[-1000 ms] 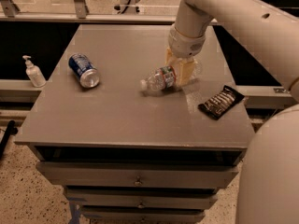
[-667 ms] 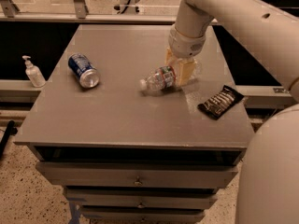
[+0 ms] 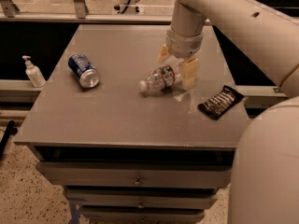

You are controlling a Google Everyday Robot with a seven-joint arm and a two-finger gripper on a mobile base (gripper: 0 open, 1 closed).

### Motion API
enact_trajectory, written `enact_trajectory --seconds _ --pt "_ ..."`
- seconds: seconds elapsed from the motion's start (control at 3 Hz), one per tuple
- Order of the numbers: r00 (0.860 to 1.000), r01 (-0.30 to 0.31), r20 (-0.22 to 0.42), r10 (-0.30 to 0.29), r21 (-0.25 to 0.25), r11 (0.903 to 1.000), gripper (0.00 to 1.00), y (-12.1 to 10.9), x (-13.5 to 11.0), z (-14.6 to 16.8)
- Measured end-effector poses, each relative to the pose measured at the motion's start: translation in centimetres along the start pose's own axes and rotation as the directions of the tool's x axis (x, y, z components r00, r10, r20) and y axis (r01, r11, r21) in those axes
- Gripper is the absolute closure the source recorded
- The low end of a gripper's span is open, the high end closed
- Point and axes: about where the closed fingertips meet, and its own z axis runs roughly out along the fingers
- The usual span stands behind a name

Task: Knock water bottle over

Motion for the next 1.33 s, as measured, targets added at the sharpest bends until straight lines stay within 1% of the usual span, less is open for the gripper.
enact_trajectory --seconds 0.33,0.67,1.0,1.33 --pt "0.999 0.040 -0.013 -0.040 -0.011 0.9991 0.00 -0.1 0.0 0.0" --pt "0.999 0.048 -0.011 -0.048 -0.006 0.9988 0.00 -0.3 0.1 -0.2" --pt "0.996 -0.063 0.058 0.060 0.061 0.9961 0.00 -0.5 1.6 -1.1" --pt "0.938 -0.313 0.213 0.271 0.192 0.9303 0.00 -0.5 5.2 -3.3"
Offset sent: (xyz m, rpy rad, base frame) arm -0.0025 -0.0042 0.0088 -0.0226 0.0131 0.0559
